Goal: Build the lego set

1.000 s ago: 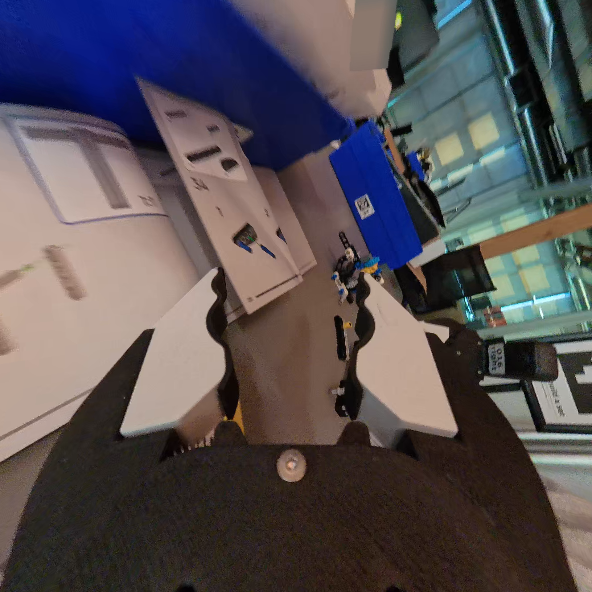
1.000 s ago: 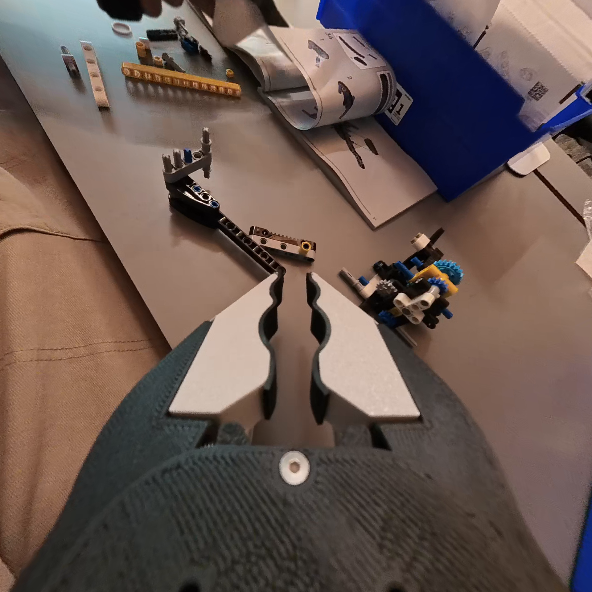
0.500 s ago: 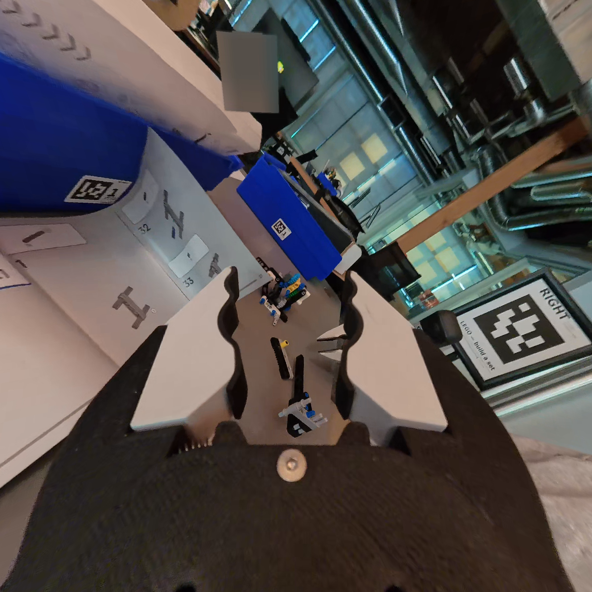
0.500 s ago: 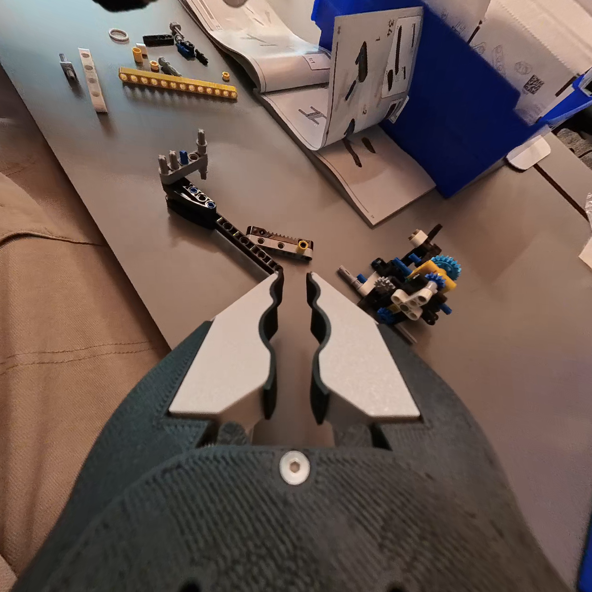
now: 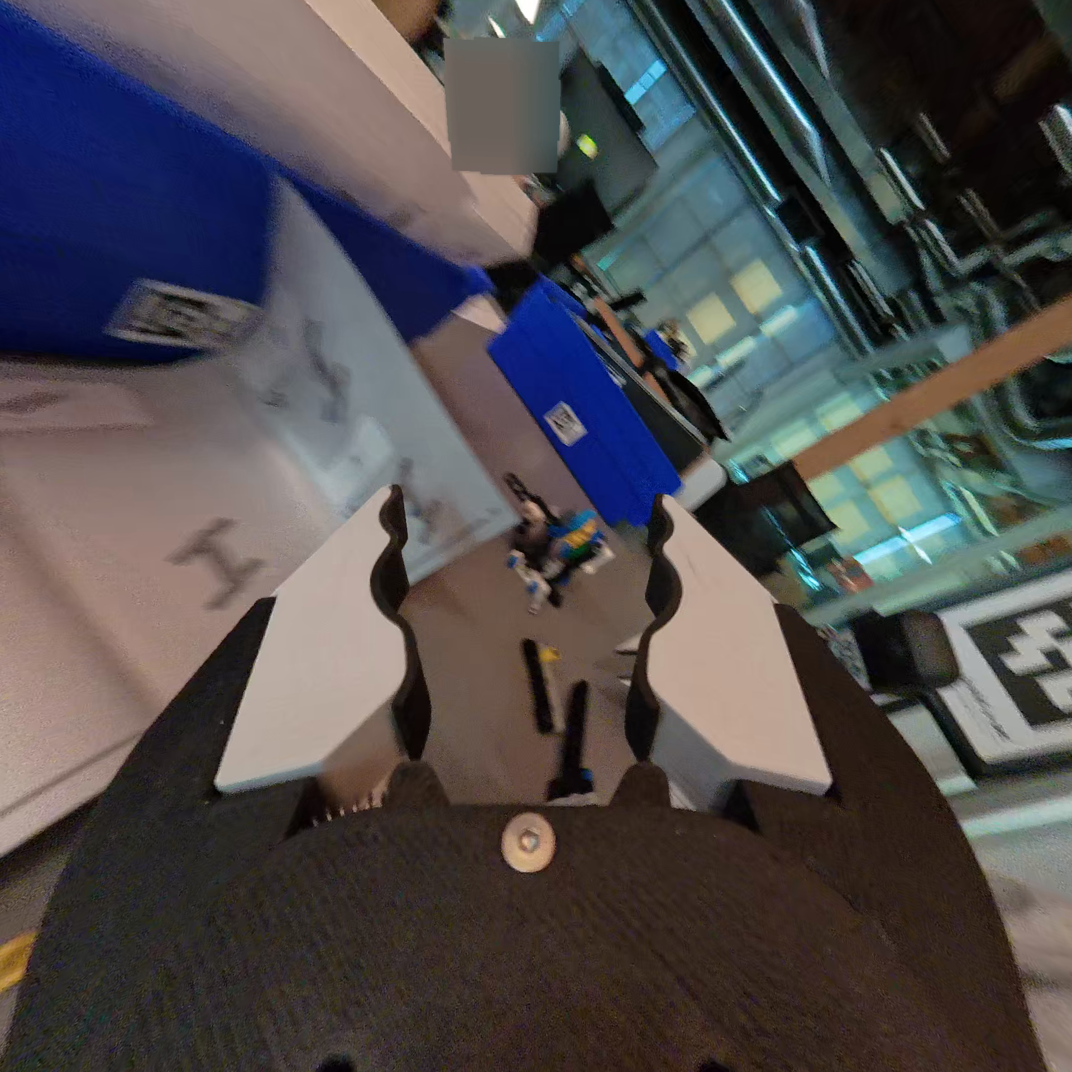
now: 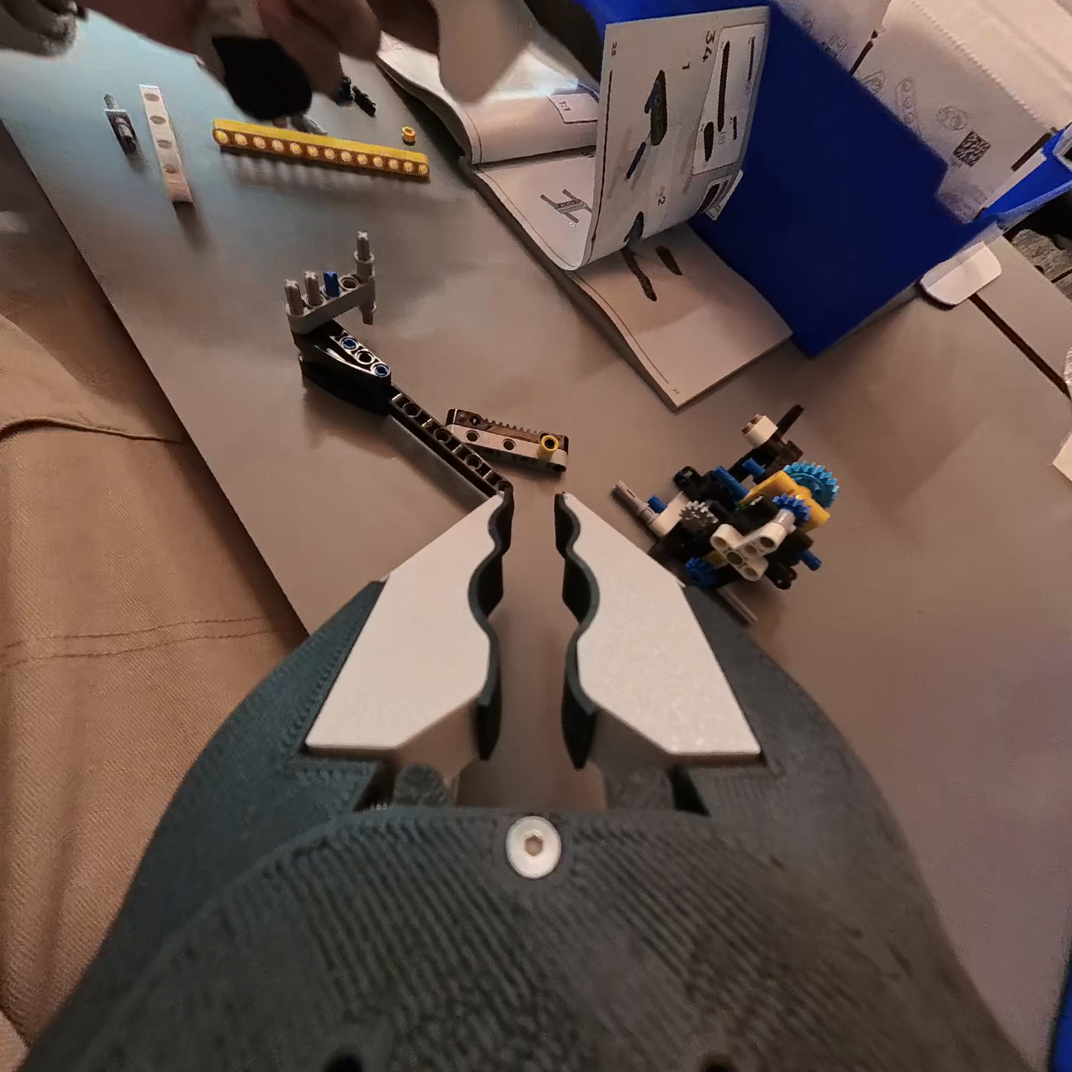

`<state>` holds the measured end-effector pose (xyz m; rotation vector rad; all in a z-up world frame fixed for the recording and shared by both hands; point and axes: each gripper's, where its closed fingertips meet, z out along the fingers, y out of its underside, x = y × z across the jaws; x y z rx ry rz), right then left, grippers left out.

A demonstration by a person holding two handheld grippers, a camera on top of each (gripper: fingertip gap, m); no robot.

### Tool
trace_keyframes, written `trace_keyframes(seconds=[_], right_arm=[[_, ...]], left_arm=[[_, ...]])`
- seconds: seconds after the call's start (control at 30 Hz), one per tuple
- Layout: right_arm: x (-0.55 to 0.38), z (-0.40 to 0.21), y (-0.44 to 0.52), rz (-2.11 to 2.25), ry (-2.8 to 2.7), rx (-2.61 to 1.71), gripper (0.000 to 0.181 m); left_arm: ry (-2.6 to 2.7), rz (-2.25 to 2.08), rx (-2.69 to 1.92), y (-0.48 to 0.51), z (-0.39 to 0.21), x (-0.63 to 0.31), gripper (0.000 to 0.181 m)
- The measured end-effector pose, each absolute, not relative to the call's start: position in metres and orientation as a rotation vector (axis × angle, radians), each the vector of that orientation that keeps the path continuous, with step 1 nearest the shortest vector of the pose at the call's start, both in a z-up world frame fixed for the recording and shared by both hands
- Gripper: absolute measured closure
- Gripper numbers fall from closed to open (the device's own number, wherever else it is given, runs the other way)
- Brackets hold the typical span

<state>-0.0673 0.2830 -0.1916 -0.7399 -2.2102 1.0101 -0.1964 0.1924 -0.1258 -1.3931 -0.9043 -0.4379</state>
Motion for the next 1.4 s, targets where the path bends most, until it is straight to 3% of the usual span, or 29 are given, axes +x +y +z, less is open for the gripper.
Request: trace_keyframes(seconds=[0.1, 0.27, 0.47, 0.57, 0.7, 1.2, 1.4], right_arm=[[-0.067, -0.191, 0.283, 1.001, -2.207, -0.733, 0.168], [-0.067, -0.189, 0.284, 1.002, -2.200, -0.728, 0.168], [-0.067, -0.188, 0.284, 1.011, -2.193, -0.729, 0.168], [-0.067, -0.187, 0.283, 1.021, -2.190, -0.732, 0.168], [-0.068, -0.185, 0.283, 1.036, -2.184, -0.738, 0.168], [-0.076, -0.173, 0.311, 1.053, -2.068, -0.840, 0.167], [-0.079, -0.135, 0.349, 1.013, -1.816, -0.841, 0.160]], left_arm=[[-0.796, -0.568, -1.457, 0.226, -0.122, -0.161, 0.087], [-0.754, -0.512, -1.496, 0.216, -0.120, -0.162, 0.093], [-0.783, -0.519, -1.105, 0.130, -0.066, -0.199, 0.106], [-0.770, -0.344, -1.023, 0.084, -0.053, -0.209, 0.121], [-0.782, -0.144, -0.954, 0.043, -0.043, -0.210, 0.127], [-0.969, 0.635, -1.466, 0.013, -0.109, -0.240, 0.129], [-1.086, 0.720, -1.335, -0.007, -0.108, -0.249, 0.120]])
